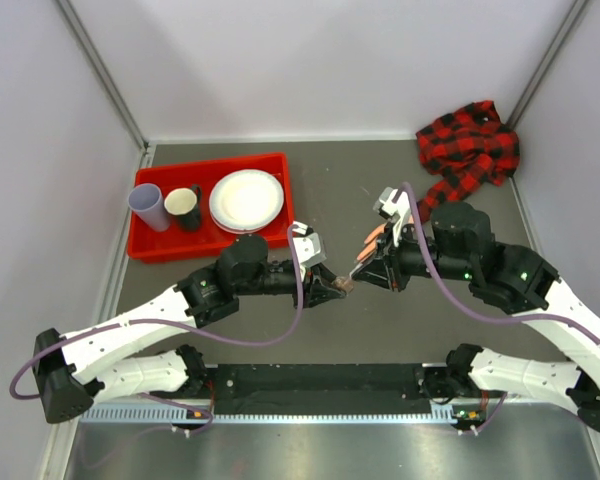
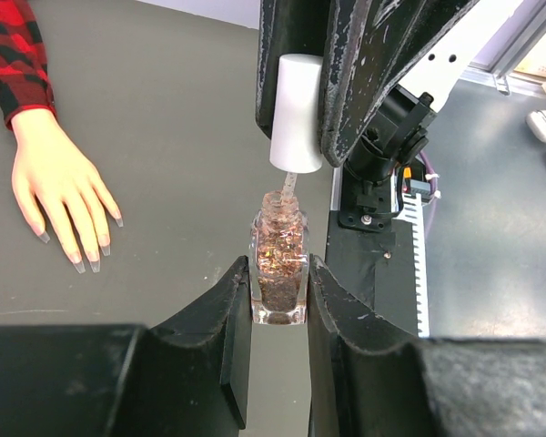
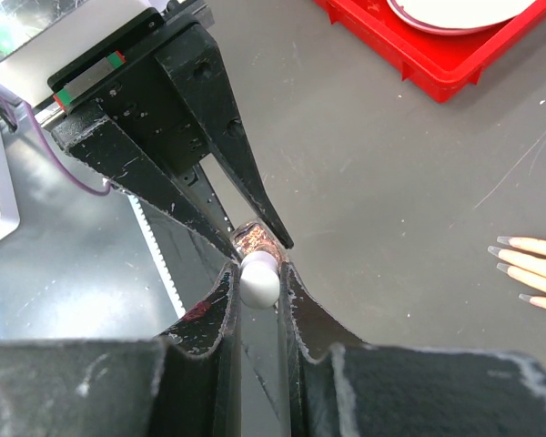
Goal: Paint the nails
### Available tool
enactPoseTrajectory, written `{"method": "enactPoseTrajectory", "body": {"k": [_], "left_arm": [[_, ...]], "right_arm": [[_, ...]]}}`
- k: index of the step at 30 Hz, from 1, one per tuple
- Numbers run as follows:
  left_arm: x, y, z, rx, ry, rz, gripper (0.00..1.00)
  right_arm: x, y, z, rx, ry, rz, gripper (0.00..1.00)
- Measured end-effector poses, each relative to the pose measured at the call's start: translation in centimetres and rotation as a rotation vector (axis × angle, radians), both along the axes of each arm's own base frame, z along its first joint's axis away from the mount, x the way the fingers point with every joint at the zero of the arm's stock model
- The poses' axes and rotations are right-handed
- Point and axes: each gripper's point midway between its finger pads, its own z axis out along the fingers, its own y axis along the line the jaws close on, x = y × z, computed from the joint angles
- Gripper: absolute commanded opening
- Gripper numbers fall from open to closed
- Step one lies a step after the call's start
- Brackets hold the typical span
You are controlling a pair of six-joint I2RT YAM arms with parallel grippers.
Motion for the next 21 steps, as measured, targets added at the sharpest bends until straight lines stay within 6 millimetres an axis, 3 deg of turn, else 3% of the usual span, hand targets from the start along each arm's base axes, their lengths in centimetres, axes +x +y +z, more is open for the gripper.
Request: {"method": "enactPoseTrajectory", "body": {"k": [21], "left_arm": [[0.15, 0.04, -0.05, 0.002, -0.001, 0.008, 0.0]], "right_arm": [[0.41, -0.41, -0.29, -0.016, -0.005, -0.031, 0.0]]}}
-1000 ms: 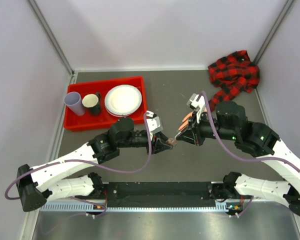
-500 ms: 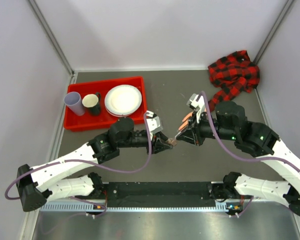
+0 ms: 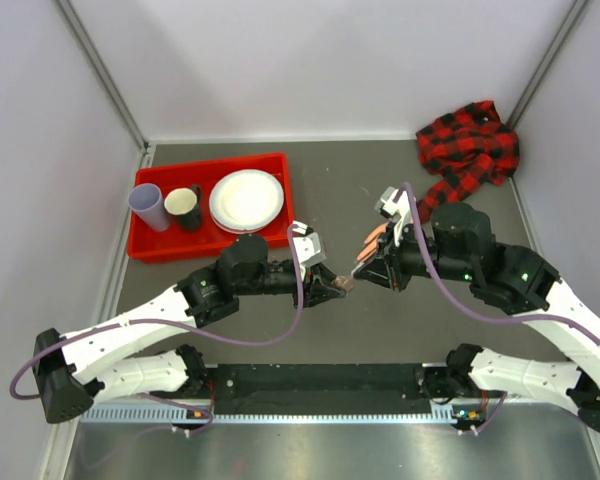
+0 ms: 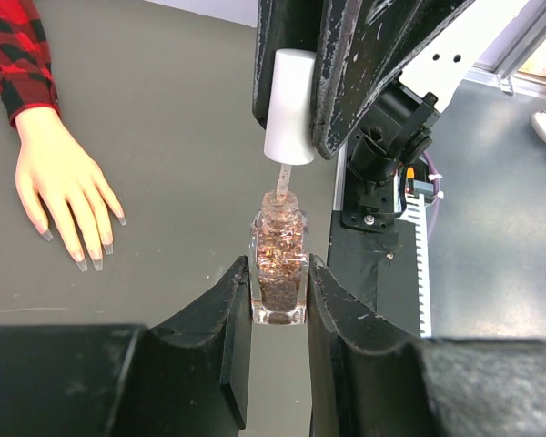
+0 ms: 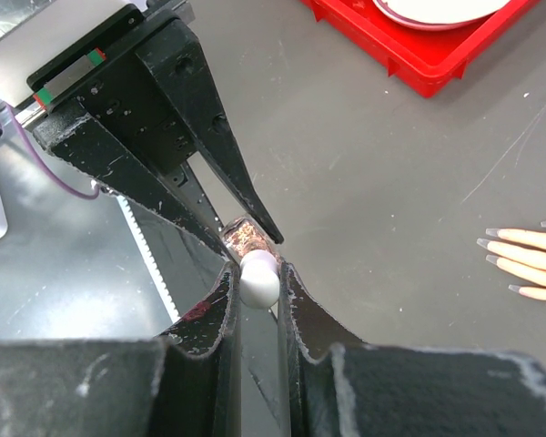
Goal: Paint the nails
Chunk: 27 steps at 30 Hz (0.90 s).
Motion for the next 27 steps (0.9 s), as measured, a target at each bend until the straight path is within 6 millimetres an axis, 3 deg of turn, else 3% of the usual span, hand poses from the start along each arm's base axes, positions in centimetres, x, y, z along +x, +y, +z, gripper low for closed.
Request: {"method": "enactPoseTrajectory", "body": {"k": [20, 27], "left_arm": [[0.5, 0.0, -0.4, 0.011, 0.002, 0.022, 0.0], [0.7, 0.4, -1.1, 0.014, -0.006, 0.046, 0.0]], "right_arm": [[-0.3, -1.1, -0.2, -0.017, 0.0, -0.023, 0.0], [1.1, -2.6, 0.3, -0.02, -0.044, -0.14, 0.0]]}}
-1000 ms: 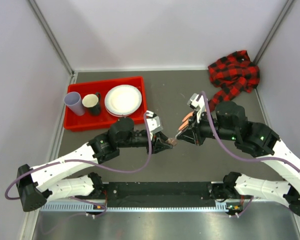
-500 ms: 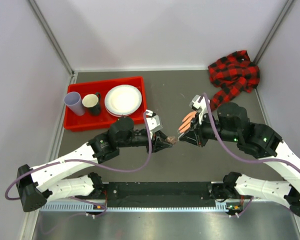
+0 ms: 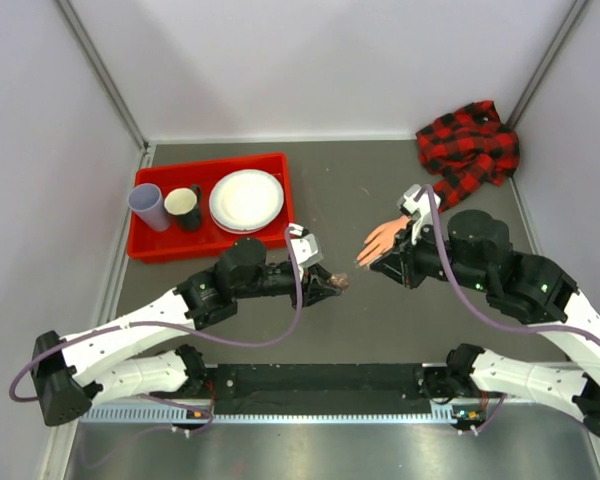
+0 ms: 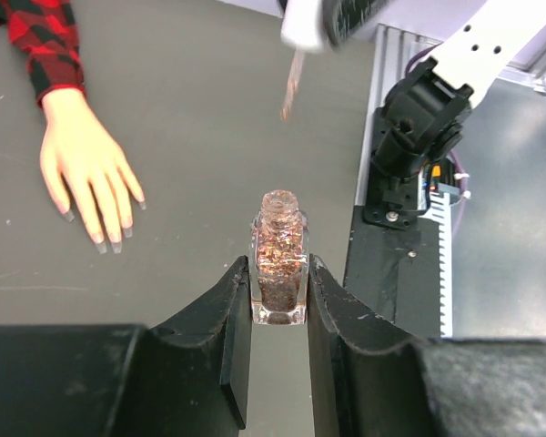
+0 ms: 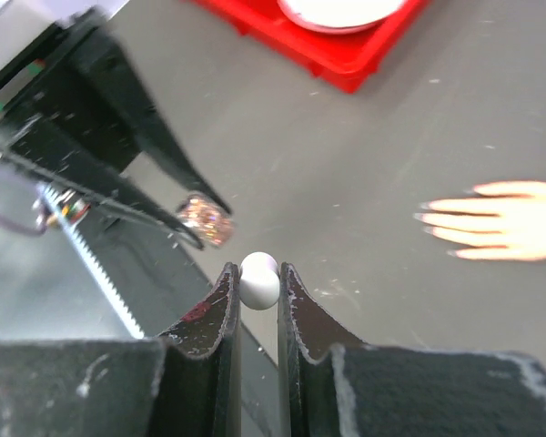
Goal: Paint the nails
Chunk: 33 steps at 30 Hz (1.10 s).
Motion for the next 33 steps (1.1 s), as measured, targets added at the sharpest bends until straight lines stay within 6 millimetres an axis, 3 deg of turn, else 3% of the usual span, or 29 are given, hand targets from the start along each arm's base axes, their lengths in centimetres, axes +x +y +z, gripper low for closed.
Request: {"method": "enactPoseTrajectory", "body": {"k": [4, 8, 16, 21, 28, 33], "left_arm": [[0.6, 0.4, -0.5, 0.004, -0.011, 0.041, 0.0], [2.0, 0.7, -0.3, -0.015, -0.046, 0.118, 0.0], [5.8, 1.2, 3.0, -0.142, -0.177, 0.313, 0.0], [8.8, 0.2, 4.7, -0.208, -0.254, 0.414, 0.0], [13.5, -3.2, 3.0, -0.179, -0.311, 0.482, 0.0], [17.5, -2.7, 1.9, -0.198, -0.322, 0.546, 0.0]], "right_arm": [[1.2, -1.7, -0.6, -0.007, -0.011, -0.128, 0.0], [2.6, -3.3, -2.7, -0.037, 0.009, -0.278, 0.0], [5.2, -5.3, -9.6, -0.13, 0.113, -0.511, 0.0], [7.4, -7.5, -14.3, -0.159, 0.197, -0.643, 0.0], [10.4, -7.9, -16.8, -0.144, 0.224, -0.706, 0.0], [12.5, -8.1, -18.4, -0.113, 0.238, -0.738, 0.0]]}}
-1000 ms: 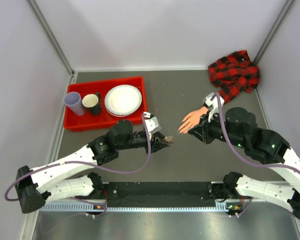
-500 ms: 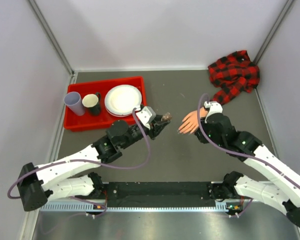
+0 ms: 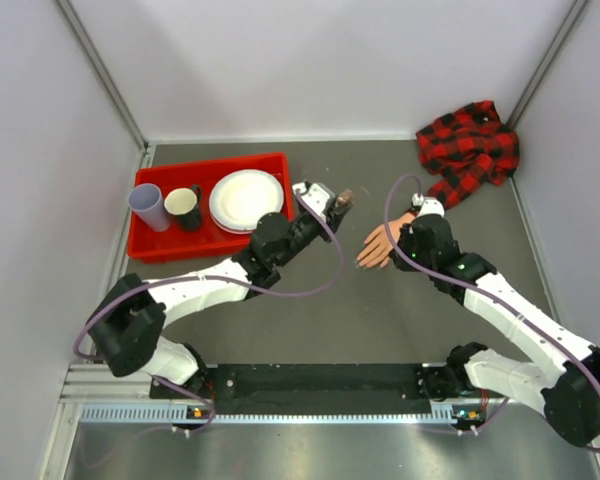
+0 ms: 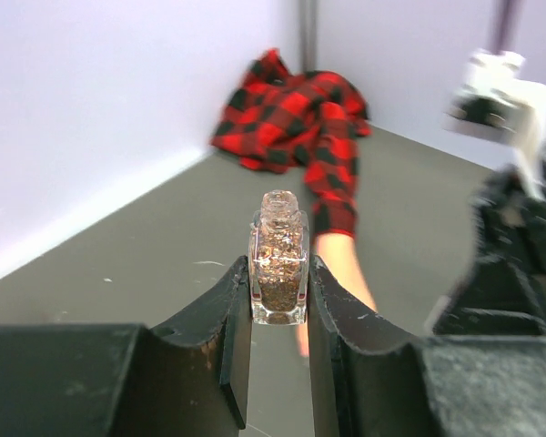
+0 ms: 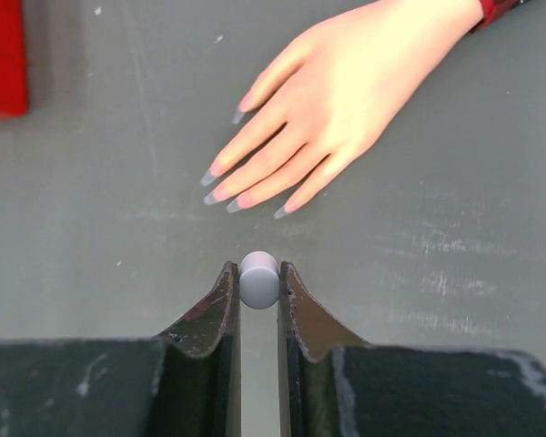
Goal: Paint the nails
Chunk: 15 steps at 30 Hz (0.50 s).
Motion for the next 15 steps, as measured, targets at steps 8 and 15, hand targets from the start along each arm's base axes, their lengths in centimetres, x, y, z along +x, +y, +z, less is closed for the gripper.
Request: {"method": "enactPoseTrajectory", "body": {"k": [8, 15], "left_arm": [[3.9, 3.1, -0.1, -0.098, -0.013, 0.067, 0.0], [3.3, 3.0, -2.2, -0.114, 0.007, 0.038, 0.0]], "right_arm": [[0.8, 0.0, -2.3, 0.021, -0.003, -0.012, 0.0], [0.4, -0.6, -4.7, 0.043, -0.008, -0.069, 0.0]]}}
